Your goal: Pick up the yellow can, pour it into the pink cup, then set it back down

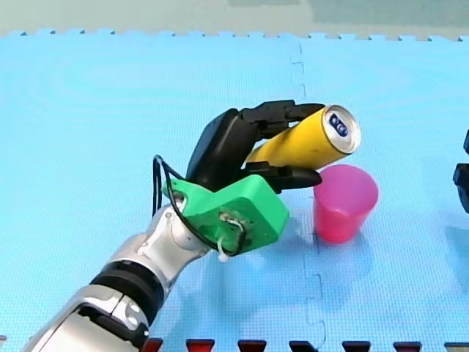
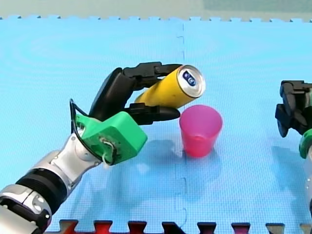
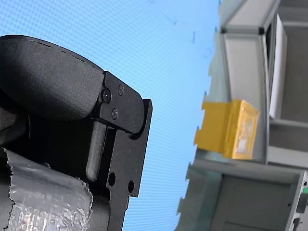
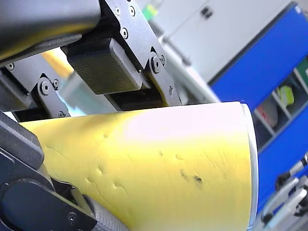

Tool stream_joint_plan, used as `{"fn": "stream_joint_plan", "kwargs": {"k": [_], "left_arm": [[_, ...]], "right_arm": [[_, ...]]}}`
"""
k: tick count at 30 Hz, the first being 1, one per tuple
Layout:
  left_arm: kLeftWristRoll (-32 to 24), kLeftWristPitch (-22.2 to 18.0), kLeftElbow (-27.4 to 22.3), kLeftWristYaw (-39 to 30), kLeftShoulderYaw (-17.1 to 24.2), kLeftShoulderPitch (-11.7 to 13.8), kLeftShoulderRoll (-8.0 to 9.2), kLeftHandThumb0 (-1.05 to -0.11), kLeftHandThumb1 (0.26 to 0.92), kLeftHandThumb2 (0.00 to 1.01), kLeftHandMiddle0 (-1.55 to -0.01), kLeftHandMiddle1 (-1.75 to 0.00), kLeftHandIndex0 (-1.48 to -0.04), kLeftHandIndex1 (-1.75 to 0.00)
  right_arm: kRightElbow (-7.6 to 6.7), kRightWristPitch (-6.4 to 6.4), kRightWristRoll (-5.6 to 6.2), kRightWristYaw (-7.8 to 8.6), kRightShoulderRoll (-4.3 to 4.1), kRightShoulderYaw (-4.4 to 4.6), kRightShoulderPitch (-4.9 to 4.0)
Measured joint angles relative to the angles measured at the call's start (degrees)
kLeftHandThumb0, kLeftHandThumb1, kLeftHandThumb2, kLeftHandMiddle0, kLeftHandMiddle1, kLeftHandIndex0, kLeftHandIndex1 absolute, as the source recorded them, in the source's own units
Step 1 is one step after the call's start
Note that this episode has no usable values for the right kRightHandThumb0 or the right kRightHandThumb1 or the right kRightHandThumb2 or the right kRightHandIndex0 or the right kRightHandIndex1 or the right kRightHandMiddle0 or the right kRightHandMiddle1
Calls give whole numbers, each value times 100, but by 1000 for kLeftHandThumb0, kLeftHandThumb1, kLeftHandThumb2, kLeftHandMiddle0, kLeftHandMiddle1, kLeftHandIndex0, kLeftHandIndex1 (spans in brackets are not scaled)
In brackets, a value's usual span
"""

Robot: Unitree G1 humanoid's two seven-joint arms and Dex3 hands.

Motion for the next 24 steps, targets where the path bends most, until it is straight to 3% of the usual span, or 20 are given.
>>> {"fn": "stream_joint_plan", "kwargs": {"k": [9,15,24], "left_arm": [[-1234,352,-126,-1679,741,167,-141,-405,781,0,-1339,-58,-1215,0],[-2015,769,-486,-2486,1477,369,-62,-397,784,1,-1351,-41,-1210,0],[-2059,1397,-815,-2596,1877,674,69,-397,790,1,-1374,-27,-1216,-1]], "right_arm": [[0,1,3,13,4,-4,1],[-10,1,30,58,-14,-31,35],[-21,1,49,129,-67,-54,72]]}}
